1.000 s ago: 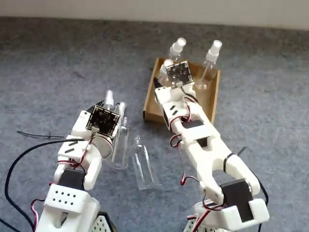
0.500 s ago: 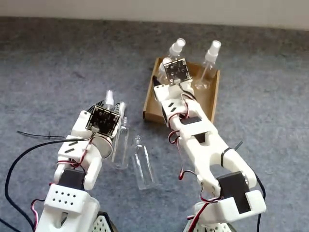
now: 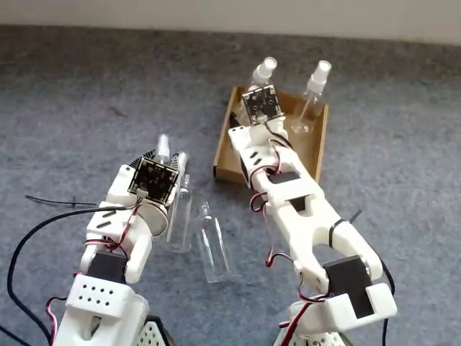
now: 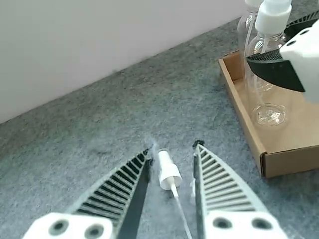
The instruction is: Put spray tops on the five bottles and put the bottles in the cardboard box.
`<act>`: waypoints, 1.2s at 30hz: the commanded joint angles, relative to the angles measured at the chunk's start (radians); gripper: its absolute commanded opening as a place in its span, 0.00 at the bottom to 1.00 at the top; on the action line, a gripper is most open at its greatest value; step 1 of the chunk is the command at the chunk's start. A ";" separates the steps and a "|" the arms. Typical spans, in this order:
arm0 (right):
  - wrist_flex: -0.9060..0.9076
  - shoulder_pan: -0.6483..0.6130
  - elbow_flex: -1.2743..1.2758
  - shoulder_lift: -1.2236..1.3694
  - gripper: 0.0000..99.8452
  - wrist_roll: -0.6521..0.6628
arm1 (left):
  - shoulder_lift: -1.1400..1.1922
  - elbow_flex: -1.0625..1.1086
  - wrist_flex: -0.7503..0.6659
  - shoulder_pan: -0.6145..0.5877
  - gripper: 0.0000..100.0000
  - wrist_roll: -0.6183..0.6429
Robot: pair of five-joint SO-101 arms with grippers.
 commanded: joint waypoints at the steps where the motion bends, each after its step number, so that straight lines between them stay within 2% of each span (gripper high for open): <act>1: 0.018 0.008 -0.068 -0.012 0.16 0.011 | 0.012 -0.004 -0.025 -0.013 0.13 0.011; 6: 0.140 0.007 -0.156 -0.012 0.16 0.006 | 0.012 -0.004 -0.025 -0.013 0.13 0.011; 13: 0.153 0.007 -0.183 -0.012 0.16 0.006 | 0.012 -0.004 -0.025 -0.013 0.13 0.011; 20: 0.211 0.007 -0.183 -0.012 0.30 0.005 | 0.012 -0.004 -0.025 -0.013 0.13 0.011; 30: 0.242 0.007 -0.262 -0.013 0.30 0.009 | 0.012 -0.002 -0.025 -0.012 0.13 0.011; 36: 0.420 0.010 -0.406 -0.013 0.30 0.009 | 0.012 -0.002 -0.025 -0.012 0.13 0.011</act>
